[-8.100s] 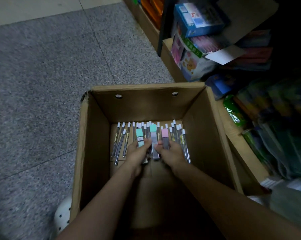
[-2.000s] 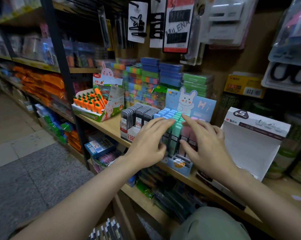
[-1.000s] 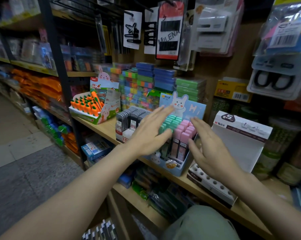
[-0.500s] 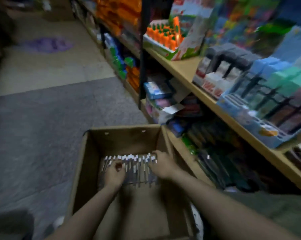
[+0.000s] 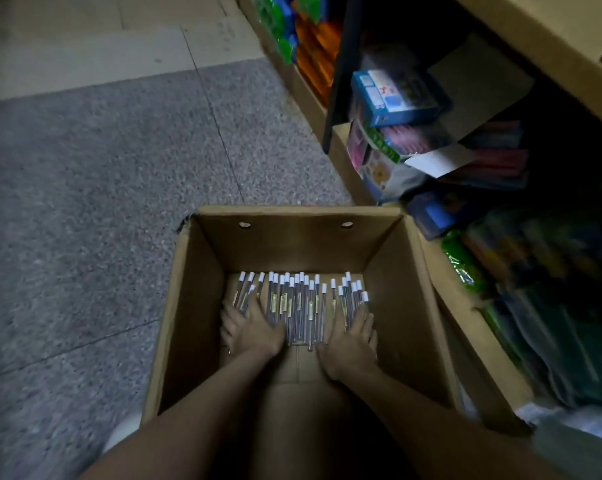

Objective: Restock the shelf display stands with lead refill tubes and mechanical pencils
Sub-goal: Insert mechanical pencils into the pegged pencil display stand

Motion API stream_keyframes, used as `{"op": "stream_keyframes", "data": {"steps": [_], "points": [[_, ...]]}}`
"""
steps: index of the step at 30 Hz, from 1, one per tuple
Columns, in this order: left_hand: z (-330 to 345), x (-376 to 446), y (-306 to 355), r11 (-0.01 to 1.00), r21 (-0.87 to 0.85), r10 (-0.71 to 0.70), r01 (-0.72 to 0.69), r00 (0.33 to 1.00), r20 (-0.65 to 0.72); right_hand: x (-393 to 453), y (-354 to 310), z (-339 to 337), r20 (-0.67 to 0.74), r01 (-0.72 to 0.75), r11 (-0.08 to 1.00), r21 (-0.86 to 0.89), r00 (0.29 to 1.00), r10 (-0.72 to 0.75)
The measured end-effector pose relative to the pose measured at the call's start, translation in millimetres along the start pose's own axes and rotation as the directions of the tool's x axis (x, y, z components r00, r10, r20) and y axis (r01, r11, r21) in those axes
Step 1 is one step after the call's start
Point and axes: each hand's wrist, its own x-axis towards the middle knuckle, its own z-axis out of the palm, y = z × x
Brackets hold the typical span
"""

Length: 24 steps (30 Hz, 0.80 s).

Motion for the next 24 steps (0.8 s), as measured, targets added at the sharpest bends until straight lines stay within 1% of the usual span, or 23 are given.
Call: {"op": "stream_keyframes", "data": {"steps": [2,5,7,9,10,12,14,15,18,20,22,24], "points": [[3.4,7.4,1.3,1.0,-0.015,-0.016,0.016,1.0,-0.022,6.8,-1.9,3.2,-0.047,-0.025,0.999,0.033,0.999,0.027],[6.0,5.5,1.8,0.995,-0.1,-0.02,0.011,0.996,-0.092,8.0,-8.4,5.6,-0.105,0.008,0.999,0.046,0.994,-0.003],[9.5,0.4,2.4,0.982,-0.185,0.009,-0.036,0.989,-0.146,4.7,-13.5,4.8,-0.137,0.057,0.996,0.071,0.99,-0.046],[12.8,-3.8,3.1,0.964,-0.247,0.047,-0.094,0.981,-0.19,2.6,-14.3,1.3,-0.206,0.075,0.994,0.077,0.977,-0.057],[13.2,-4.5,3.6,0.957,-0.268,0.051,-0.107,0.977,-0.209,2.6,-13.2,-1.5,-0.228,0.058,0.995,0.08,0.973,-0.038],[11.2,-2.8,3.7,0.942,-0.319,0.032,-0.107,0.972,-0.232,4.5,-9.6,-7.6,-0.22,-0.01,0.99,0.143,0.975,0.041],[8.1,2.0,3.8,0.925,-0.368,0.003,-0.092,0.972,-0.233,7.7,-6.8,-12.5,-0.198,-0.063,0.974,0.216,0.974,0.107],[6.5,4.6,4.3,0.923,-0.378,-0.012,-0.076,0.974,-0.226,9.8,-6.6,-14.0,-0.204,-0.075,0.972,0.221,0.971,0.122],[5.4,13.7,8.5,0.919,-0.393,-0.042,-0.038,0.981,-0.192,17.7,-10.8,-15.7,-0.227,-0.111,0.973,0.202,0.961,0.156],[7.5,18.7,13.1,0.905,-0.424,-0.04,-0.04,0.983,-0.178,23.4,-14.4,-15.2,-0.229,-0.136,0.971,0.197,0.957,0.18],[10.5,21.0,17.2,0.906,-0.421,-0.042,-0.043,0.981,-0.191,28.0,-16.2,-14.0,-0.236,-0.141,0.974,0.178,0.955,0.181],[13.3,22.9,20.5,0.916,-0.4,-0.043,-0.044,0.977,-0.207,30.7,-16.1,-13.2,-0.241,-0.151,0.982,0.116,0.954,0.175]]}}
